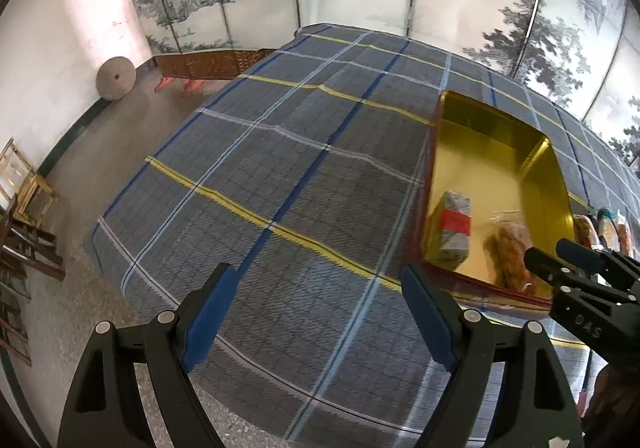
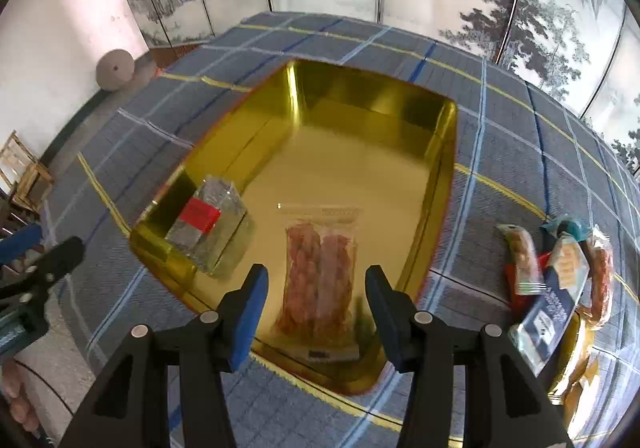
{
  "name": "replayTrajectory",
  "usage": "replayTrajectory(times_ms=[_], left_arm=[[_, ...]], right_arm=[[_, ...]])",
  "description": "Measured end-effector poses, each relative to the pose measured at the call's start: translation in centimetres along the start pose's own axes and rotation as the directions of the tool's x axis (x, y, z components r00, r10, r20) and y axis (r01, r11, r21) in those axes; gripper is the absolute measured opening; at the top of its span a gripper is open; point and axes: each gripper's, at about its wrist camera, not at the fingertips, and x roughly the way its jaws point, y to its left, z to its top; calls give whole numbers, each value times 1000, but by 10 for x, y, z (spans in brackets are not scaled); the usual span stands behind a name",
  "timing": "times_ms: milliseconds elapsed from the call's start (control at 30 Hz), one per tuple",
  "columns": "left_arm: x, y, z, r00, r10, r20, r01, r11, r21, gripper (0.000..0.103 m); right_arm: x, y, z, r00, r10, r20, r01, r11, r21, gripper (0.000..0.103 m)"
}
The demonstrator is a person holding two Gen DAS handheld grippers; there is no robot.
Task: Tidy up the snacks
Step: 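Move the right tool back to the pile and grasp a yellow foil packet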
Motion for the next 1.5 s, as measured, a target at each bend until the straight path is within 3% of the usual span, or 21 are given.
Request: replayTrajectory(times_ms=[200, 433, 500, 633, 733, 967, 1500], left_arm=[[-9, -24, -1, 999, -30, 14, 30, 998, 46, 82], [-19, -65, -5, 997, -81, 20, 78, 989, 128, 82], [-21, -76, -6, 995, -94, 21, 90, 984, 153, 83], [-25, -102, -10, 992, -125, 19, 119, 973, 196, 84], [-26, -120, -15, 990, -143, 10, 137, 965, 225, 85], [-25, -156, -26, 984, -176, -21, 175, 940, 292, 86], [-17, -206, -41, 973, -215, -85, 231, 900, 369, 86]], right_arm=[[-30, -34, -12, 999, 19, 41, -19, 1000, 3, 52], [-71, -112, -45, 995, -64, 71, 62, 998, 22, 59], [-78, -134, -55, 994, -89, 60, 88, 996, 28, 66], [-89, -186, -80, 988, -151, 26, 149, 986, 76, 67], [-91, -213, -99, 989, -147, -10, 147, 983, 108, 71], [-78, -236, -129, 991, -110, -72, 116, 989, 89, 76], [-51, -256, -144, 994, -51, -93, 59, 994, 91, 76]])
